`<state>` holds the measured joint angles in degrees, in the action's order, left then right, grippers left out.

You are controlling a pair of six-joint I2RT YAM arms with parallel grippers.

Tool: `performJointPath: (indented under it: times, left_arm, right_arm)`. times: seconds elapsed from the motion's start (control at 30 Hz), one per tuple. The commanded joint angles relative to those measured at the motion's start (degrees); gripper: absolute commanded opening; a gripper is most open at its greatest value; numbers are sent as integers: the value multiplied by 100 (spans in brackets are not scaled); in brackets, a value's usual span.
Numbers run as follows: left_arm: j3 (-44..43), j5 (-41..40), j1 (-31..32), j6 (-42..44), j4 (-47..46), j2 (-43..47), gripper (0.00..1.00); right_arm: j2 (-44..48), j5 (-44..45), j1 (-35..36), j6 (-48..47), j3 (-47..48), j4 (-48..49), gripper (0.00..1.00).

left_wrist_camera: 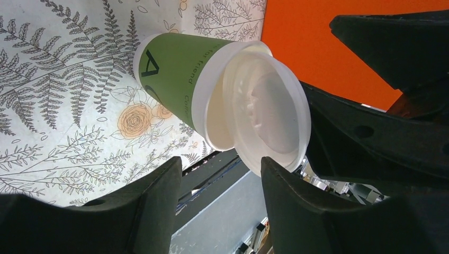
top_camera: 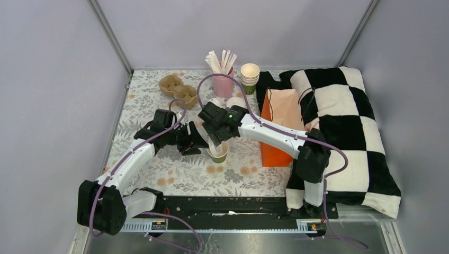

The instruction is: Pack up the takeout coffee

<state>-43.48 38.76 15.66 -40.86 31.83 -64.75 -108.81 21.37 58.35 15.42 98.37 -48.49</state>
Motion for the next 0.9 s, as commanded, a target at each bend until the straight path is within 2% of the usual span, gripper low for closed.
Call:
performJointPath:
  times: [0.0, 0.3, 0.57, 0.7, 0.87]
  left_arm:
    - [-256, 96, -19, -18, -275, -85, 59]
    - [-502, -416, -19, 156, 224, -292, 49]
    - [-580, -480, -19, 188, 238, -514, 47]
    - [-664, -456, -19, 243, 234, -485, 47]
    - [-655, -420, -19, 324, 288, -373, 49]
  right_arm:
    - [423, -112, -60, -36, 92, 64, 76]
    - [1068, -1339, -283, 176, -415, 628, 80]
    - [886, -1982, -289, 143, -382, 867, 85]
    - [836, -2053, -295, 220, -358, 872, 85]
    - [972, -1632, -369, 379, -477, 680, 86]
